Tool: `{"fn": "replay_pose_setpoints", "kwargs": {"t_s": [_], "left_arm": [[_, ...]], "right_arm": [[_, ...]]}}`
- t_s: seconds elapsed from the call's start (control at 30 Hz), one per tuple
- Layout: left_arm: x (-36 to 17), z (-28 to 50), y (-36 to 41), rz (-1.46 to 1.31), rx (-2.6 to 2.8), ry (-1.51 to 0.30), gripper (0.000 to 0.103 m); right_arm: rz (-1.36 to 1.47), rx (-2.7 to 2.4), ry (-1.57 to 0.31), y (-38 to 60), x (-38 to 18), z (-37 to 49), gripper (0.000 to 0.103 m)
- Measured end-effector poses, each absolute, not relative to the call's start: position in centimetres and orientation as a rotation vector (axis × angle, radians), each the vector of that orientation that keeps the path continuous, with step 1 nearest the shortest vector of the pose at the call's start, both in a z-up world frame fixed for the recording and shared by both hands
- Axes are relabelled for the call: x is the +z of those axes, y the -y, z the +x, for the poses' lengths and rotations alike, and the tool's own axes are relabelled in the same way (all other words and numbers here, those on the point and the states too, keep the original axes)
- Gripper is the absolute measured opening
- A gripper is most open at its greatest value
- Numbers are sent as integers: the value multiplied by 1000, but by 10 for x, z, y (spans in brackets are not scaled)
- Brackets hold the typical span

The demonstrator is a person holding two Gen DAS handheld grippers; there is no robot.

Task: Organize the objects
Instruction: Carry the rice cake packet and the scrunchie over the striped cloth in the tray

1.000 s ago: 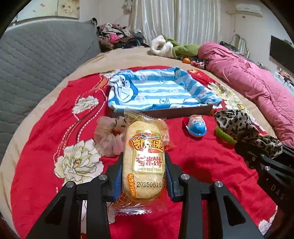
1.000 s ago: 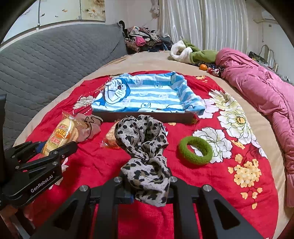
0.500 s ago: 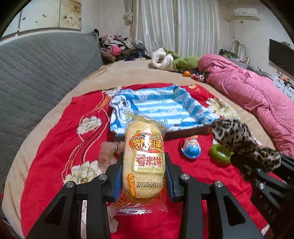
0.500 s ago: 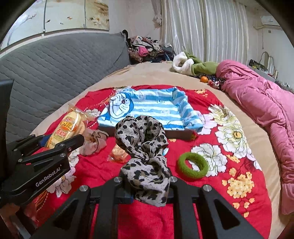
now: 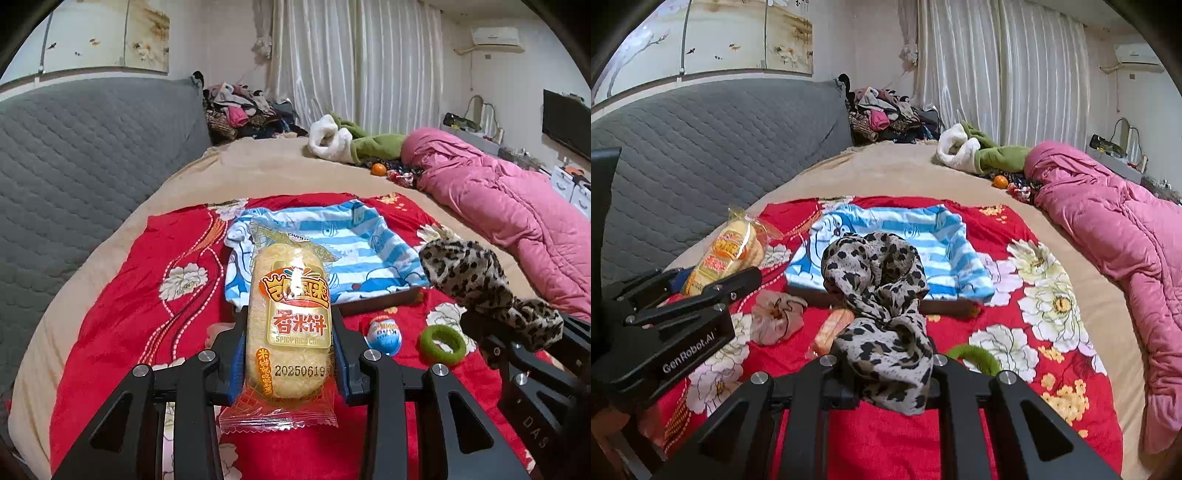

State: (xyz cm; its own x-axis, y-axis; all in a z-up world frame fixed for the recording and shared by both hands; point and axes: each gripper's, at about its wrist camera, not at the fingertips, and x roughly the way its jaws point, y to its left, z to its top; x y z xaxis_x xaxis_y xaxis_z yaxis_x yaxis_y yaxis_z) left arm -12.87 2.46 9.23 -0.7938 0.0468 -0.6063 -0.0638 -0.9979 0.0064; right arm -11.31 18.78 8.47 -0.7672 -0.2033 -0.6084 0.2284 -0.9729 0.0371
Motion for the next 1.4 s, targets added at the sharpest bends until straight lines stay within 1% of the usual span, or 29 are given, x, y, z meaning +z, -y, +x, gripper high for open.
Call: {"fn": "replay_pose_setpoints", "kwargs": {"t_s": [0.47,0.9,1.2,1.4], "left_arm": [[109,-160,-25,-941,2948,-8,39],[134,-197,-25,-874,2991,-13,39],[136,-230,-25,-869,3008,-44,39],[134,-250,-29,-872,3013,-28,39]], "right_arm": [[840,-2805,-12,-192,118,-142,16],[799,-2824,-2,-192,130,-175,16],[773,-2823,-18,-185,140,-205,16],[762,-2829,-15,-183,144,-223,16]]}}
